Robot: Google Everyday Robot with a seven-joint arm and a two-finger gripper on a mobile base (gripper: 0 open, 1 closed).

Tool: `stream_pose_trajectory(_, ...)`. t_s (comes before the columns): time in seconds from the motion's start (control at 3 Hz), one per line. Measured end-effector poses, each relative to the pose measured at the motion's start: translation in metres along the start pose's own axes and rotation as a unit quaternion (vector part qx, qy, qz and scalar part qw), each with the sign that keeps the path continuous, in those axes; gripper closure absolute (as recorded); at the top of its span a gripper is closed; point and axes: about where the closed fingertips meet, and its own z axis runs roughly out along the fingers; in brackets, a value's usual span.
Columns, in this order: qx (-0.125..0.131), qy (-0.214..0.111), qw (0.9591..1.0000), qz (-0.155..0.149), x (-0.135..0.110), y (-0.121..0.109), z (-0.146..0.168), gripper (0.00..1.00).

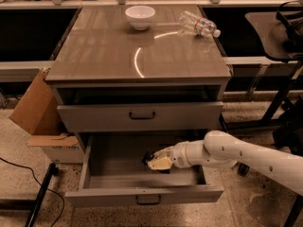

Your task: Place rxbar chocolate into middle drawer

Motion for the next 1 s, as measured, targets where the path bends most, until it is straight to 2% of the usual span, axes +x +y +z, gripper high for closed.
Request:
stream_pose_trajectory(0.33, 0.021, -0.002, 0.9998, -0.003, 0.015, -0.025, 0.017, 0.81)
stream_pose_trajectory(0.67, 0.042, -0.006, 0.9991, 0.000, 0.022, -0.041, 0.021, 0.58)
stream_pose_trajectory(1.0, 0.057, -0.011, 0.9983, 0.002, 0.024, -0.046, 0.014, 0.35)
